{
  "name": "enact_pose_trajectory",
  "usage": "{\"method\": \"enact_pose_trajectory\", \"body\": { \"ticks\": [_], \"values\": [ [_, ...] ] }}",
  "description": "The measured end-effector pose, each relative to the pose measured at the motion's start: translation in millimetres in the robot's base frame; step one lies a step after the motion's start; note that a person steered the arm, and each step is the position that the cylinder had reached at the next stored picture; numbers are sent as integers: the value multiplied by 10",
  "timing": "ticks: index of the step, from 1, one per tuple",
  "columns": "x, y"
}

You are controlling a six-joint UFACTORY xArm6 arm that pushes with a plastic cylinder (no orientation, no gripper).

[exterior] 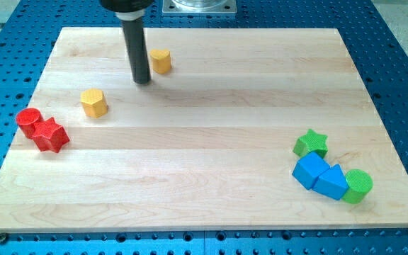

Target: Move the heart to the top center of the board

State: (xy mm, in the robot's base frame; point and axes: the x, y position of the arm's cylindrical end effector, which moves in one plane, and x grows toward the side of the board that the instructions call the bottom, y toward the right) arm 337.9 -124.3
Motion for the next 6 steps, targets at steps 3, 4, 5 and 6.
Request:
{"method": "enact_pose_trajectory", "body": {
  "ticks": [3, 4, 5, 6],
  "values": [
    [-803, 1268],
    [-963, 1319],
    [-414, 1127],
    [40, 1097]
  ]
}}
